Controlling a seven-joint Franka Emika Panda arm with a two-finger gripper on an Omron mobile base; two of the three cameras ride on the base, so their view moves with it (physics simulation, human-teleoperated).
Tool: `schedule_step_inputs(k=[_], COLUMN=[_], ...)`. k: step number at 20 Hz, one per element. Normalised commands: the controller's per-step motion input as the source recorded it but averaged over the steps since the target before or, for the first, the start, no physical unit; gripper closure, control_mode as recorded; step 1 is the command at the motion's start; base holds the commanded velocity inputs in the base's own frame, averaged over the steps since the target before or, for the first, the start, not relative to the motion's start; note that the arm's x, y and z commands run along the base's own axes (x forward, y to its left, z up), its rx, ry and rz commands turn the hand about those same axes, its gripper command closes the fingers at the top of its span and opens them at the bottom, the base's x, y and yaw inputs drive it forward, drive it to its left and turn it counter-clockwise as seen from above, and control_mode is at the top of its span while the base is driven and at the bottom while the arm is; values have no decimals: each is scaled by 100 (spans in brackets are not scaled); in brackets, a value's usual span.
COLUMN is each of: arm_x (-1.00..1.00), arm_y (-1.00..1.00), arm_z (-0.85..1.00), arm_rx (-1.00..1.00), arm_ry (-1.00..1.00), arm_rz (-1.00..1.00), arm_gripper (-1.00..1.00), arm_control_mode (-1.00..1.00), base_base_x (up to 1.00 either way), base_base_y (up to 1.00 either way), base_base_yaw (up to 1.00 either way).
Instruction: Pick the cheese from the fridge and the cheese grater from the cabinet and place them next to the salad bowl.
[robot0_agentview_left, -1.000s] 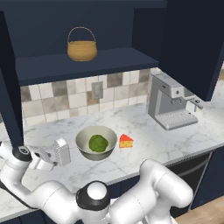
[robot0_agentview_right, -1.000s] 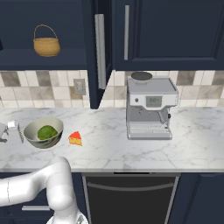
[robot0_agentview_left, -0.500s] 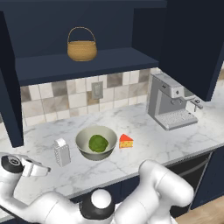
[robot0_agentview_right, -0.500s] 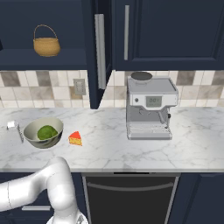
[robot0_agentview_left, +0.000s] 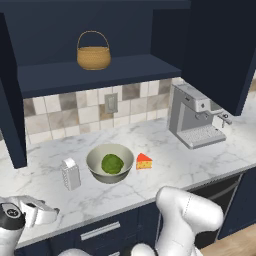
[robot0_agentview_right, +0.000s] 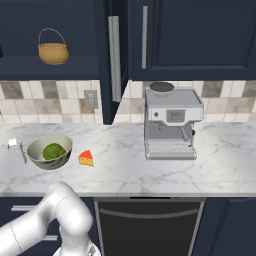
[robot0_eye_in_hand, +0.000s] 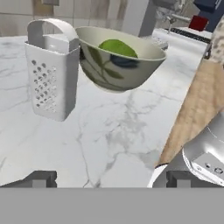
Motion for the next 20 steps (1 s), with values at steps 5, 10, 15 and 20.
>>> schedule_step_inputs(k=[5,10,15,20], arm_x=[-72,-18,0,0], arm_y=[-72,-96,-100,-100], arm_z=[45,35,31,57], arm_rx=[4,9,16,15], arm_ry=[-1,0,0,0], arm_rz=[0,0,-2,0], arm_gripper=[-100,-100,-100,-100], arm_control_mode=[-100,-100,-100,-100], base_base_x=[0,0,0,0], base_base_y=[0,0,0,0], base_base_yaw=[0,0,0,0])
